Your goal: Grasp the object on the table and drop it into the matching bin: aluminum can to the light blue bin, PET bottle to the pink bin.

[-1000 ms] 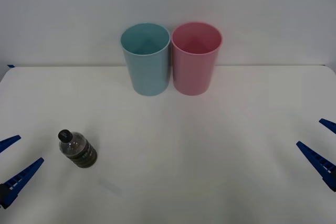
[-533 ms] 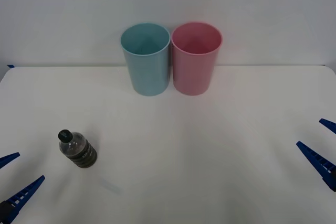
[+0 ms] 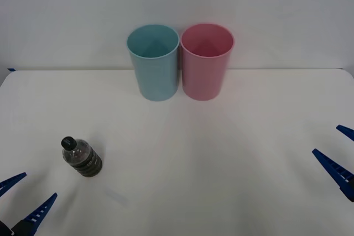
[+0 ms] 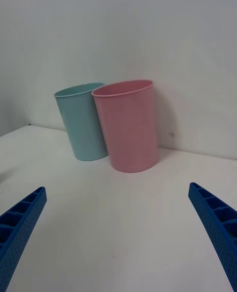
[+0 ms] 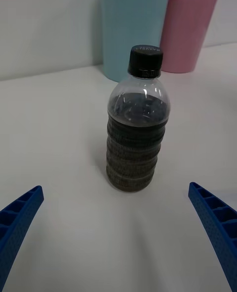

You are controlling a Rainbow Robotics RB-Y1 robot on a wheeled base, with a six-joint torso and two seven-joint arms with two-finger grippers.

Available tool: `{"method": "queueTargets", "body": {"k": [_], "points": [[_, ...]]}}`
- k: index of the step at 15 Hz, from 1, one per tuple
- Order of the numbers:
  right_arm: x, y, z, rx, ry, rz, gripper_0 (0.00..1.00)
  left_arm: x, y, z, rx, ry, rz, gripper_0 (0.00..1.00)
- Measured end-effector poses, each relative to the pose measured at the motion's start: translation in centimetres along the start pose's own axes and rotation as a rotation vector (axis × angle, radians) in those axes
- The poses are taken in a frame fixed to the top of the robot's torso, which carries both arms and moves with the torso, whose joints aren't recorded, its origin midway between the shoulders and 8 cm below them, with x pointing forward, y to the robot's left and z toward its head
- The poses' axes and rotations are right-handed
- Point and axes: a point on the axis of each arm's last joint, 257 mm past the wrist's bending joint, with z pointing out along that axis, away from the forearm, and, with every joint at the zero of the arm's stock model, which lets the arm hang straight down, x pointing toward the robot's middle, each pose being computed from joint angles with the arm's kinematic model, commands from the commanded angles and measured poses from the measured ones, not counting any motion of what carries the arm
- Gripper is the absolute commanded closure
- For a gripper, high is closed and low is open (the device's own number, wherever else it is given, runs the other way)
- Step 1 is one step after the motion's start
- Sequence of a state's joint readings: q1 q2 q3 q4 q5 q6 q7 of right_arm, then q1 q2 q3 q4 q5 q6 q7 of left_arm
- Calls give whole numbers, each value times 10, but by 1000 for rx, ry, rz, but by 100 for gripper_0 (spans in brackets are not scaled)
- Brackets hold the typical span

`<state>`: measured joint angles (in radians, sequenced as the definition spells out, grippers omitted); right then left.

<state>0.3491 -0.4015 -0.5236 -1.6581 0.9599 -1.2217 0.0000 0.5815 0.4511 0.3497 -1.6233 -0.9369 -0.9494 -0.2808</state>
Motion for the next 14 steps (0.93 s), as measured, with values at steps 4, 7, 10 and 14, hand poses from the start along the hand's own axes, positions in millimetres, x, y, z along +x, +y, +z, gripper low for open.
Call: {"method": "queueTargets", "body": {"k": [4, 7, 10, 14], "points": [[0, 0, 0, 0, 0, 0, 0, 16, -3, 14, -55, 1, -43, 0], [0, 0, 0, 0, 0, 0, 0, 20, -8, 27, -79, -11, -103, 0], [0, 0, 0, 0, 0, 0, 0, 18, -13, 41, -99, -41, -146, 0], [0, 0, 0, 0, 0, 0, 0, 8, -20, 69, -92, -81, -132, 0]]}}
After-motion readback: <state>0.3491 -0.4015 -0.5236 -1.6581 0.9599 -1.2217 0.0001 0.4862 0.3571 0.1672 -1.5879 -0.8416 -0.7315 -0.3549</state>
